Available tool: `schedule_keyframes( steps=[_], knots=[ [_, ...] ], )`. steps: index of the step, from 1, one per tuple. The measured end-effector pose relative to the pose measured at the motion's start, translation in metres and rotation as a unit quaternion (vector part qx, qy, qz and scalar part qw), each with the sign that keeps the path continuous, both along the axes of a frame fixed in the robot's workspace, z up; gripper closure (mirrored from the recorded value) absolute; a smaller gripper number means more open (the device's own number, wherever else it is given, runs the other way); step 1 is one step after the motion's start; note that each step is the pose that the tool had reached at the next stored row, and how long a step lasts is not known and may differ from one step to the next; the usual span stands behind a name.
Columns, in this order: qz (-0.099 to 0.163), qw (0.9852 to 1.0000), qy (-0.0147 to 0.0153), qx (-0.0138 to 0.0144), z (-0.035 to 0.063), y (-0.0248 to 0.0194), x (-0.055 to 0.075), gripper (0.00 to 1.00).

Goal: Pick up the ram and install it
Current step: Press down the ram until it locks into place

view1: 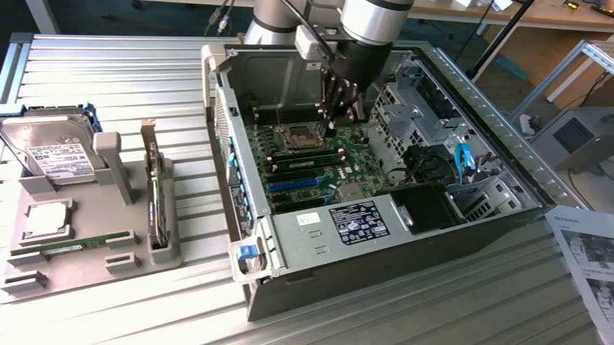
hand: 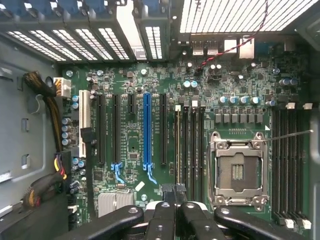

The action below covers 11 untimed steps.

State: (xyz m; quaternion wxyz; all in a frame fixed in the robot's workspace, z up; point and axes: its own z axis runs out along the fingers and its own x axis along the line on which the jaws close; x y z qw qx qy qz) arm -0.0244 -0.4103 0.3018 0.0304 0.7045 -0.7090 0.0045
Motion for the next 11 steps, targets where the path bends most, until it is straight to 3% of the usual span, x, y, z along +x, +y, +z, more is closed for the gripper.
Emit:
schedule_keyframes(
  steps=[11],
  knots=[
    [0.0,1.0,-0.0001,-0.0014,0.0112,0.0,0.0,0.89]
  ],
)
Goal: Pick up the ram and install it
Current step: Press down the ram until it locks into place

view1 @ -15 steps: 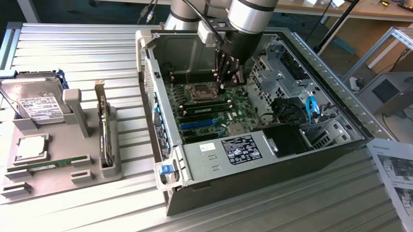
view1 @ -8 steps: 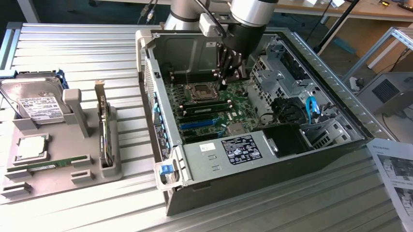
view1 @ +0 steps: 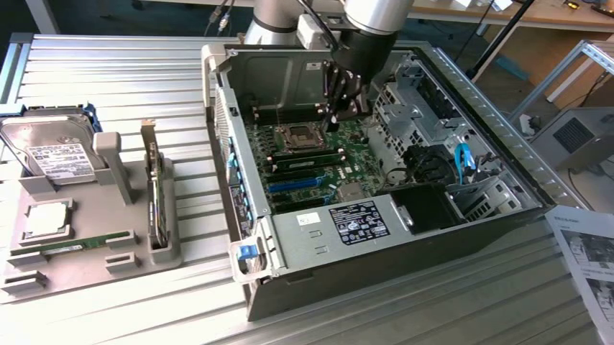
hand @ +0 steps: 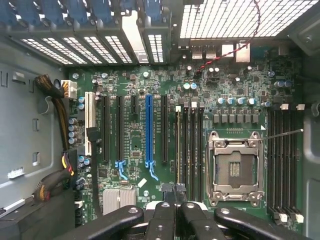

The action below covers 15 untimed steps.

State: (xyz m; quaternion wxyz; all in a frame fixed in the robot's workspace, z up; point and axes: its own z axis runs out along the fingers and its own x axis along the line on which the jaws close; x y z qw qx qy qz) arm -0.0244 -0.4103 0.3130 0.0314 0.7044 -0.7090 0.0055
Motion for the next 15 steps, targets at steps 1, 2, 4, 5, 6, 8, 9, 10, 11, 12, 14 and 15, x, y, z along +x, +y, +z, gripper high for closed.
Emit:
schedule_keyframes(
  steps=[1,2,4,5,6,8,9,10,11,12,14,15],
  knots=[
    [0.0,1.0,0.0,0.0,0.0,0.0,0.0,0.89],
    [0.0,1.0,0.0,0.0,0.0,0.0,0.0,0.89],
    [0.0,1.0,0.0001,-0.0001,0.0002,0.0,0.0,0.89],
    [0.0,1.0,0.0001,-0.0002,0.0004,0.0,0.0,0.89],
    [0.0,1.0,0.0002,-0.0004,0.0015,-0.0001,0.0,0.89],
    [0.0,1.0,0.0001,-0.0002,0.0037,0.0,0.0,0.89],
    [0.0,1.0,0.0,-0.0001,0.0048,0.0,0.0,0.89],
    [0.0,1.0,0.0,-0.0002,0.006,0.0,0.0,0.89],
    [0.0,1.0,0.0001,-0.0002,0.007,0.0,0.0,0.89],
    [0.0,1.0,0.0001,-0.0002,0.0077,0.0,0.0,0.89],
    [0.0,1.0,0.0,-0.0001,0.0084,0.0,0.0,0.89],
    [0.0,1.0,0.0001,-0.0002,0.0093,0.0,0.0,0.89]
  ],
)
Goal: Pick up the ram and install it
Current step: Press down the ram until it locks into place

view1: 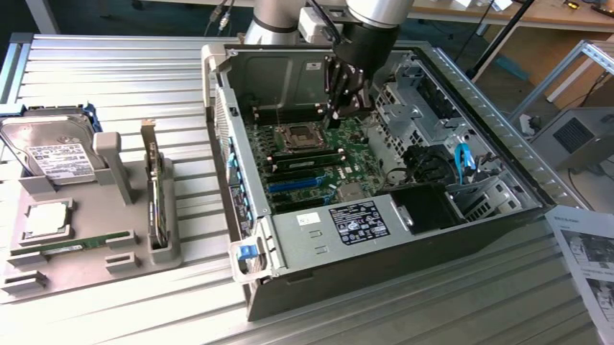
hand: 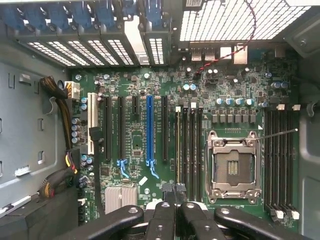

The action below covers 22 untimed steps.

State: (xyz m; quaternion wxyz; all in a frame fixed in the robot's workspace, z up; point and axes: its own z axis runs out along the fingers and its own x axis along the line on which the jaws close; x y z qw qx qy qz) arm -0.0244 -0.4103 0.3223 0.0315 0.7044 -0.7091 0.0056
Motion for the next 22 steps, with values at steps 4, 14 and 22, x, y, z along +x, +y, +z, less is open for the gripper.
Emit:
schedule_keyframes(
  steps=[4,14,22],
  knots=[
    [0.0,1.0,0.0,0.0,0.0057,0.0,0.0,0.89],
    [0.0,1.0,-0.0001,0.0,0.0148,0.0,0.0,0.89],
    [0.0,1.0,-0.0001,0.0001,0.0148,0.0,0.0,0.89]
  ],
)
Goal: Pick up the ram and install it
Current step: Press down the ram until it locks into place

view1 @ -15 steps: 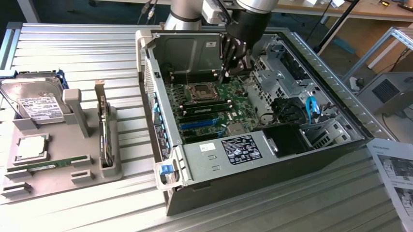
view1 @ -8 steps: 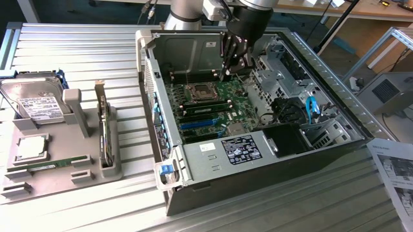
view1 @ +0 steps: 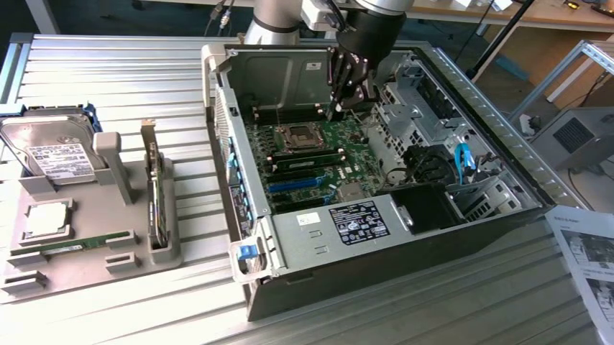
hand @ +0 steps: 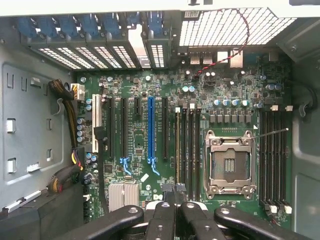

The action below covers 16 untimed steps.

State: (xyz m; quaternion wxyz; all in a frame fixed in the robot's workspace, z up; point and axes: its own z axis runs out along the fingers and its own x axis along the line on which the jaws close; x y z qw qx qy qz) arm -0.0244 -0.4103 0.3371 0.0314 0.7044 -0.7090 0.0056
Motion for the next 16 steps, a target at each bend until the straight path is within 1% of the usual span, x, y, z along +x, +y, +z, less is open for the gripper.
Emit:
schedule_keyframes(
  steps=[4,10,14,16],
  knots=[
    [-0.001,1.0,0.0,-0.0001,0.0,0.0,0.0,0.89],
    [-0.015,0.9999,0.0,0.0,0.0,0.0,-0.0001,0.89],
    [-0.027,0.9996,0.0,0.0,0.0,0.0,-0.0002,0.89],
    [-0.041,0.9992,0.0,0.0,0.0,0.0,-0.0002,0.89]
  ],
)
